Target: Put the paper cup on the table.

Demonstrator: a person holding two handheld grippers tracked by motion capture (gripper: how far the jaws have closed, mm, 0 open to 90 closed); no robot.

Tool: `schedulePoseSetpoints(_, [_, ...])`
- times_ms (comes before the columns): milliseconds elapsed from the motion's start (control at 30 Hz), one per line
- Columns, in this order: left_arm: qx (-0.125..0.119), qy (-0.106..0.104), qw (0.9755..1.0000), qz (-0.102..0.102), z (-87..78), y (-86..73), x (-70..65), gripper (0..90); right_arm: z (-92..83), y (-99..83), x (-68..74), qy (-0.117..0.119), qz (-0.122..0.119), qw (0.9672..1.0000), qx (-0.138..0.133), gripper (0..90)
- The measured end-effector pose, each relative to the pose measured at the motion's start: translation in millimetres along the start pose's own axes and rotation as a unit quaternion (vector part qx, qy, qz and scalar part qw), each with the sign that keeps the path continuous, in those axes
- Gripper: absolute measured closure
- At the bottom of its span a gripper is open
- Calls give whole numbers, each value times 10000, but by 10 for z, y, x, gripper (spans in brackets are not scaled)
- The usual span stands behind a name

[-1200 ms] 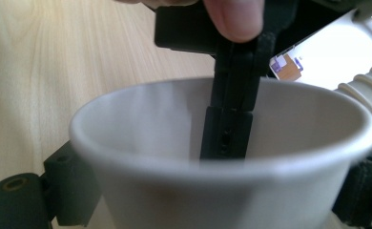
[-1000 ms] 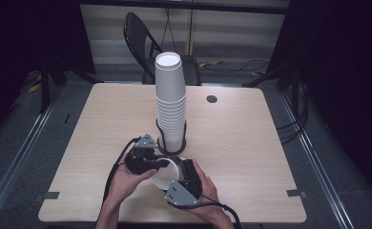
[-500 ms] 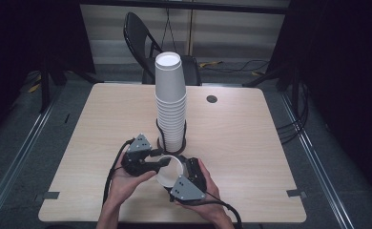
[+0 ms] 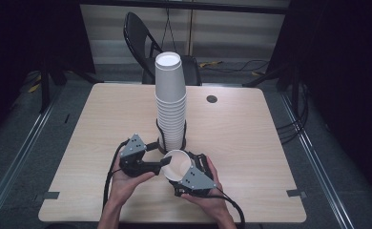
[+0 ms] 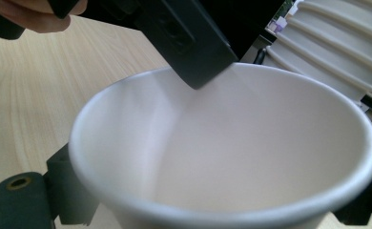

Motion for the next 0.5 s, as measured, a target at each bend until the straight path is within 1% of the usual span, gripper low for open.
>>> schedulePoseSetpoints(33, [-56, 24, 10000, -43, -13, -25, 20, 273, -4, -13, -22, -11, 109, 9999, -4, 113])
schedulePoseSetpoints(67, [-56, 24, 10000, -43, -13, -25, 20, 272, -4, -13, -22, -11, 109, 9999, -4, 113])
schedulePoseSetpoints(133, [-132, 94, 9999, -50, -38, -75, 46, 269, -8, -37, -51, -68, 223, 9997, 56, 112])
schedulePoseSetpoints(167, [-187, 104, 9998, -55, -51, -90, 49, 264, -14, -47, -62, -61, 272, 9996, 74, 112])
schedulePoseSetpoints(200, [-187, 104, 9998, -55, -51, -90, 49, 263, -21, -56, -72, -70, 318, 9995, 63, 112])
schedulePoseSetpoints(233, [-226, 99, 9997, -78, -67, -101, 54, 263, -21, -56, -72, -70, 318, 9995, 63, 112])
schedulePoseSetpoints(267, [-326, 129, 9994, -75, -93, -119, 57, 243, -34, -70, -97, -94, 394, 9991, 77, 112])
schedulePoseSetpoints(300, [-326, 129, 9994, -75, -93, -119, 57, 236, -34, -70, -97, -94, 394, 9991, 77, 112])
schedulePoseSetpoints(333, [-352, 170, 9992, -56, -100, -134, 63, 222, -44, -81, -131, -109, 522, 9985, 86, 112])
schedulePoseSetpoints(367, [-364, 214, 9991, -48, -100, -145, 66, 205, -47, -83, -144, -99, 582, 9982, 95, 112])
schedulePoseSetpoints(400, [-364, 214, 9991, -48, -100, -145, 66, 192, -47, -83, -144, -99, 582, 9982, 95, 112])
schedulePoseSetpoints(433, [-345, 309, 9989, -77, -105, -178, 76, 190, -54, -91, -179, -118, 736, 9972, 93, 112])
schedulePoseSetpoints(467, [-331, 351, 9987, -154, -106, -197, 82, 187, -57, -94, -198, -105, 812, 9966, 91, 112])
schedulePoseSetpoints(500, [-338, 404, 9985, -171, -106, -221, 81, 175, -63, -97, -215, -94, 905, 9958, 84, 112])
Point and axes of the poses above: each handheld gripper's, and its own axes: z roughly forward along the jaws, y roughly out of its top, x roughly to its left, the point moved 1 cm from there along z, roughly forward along the jaws, and after that the axes turned 1 degree about -y, right-handed, at the moved point
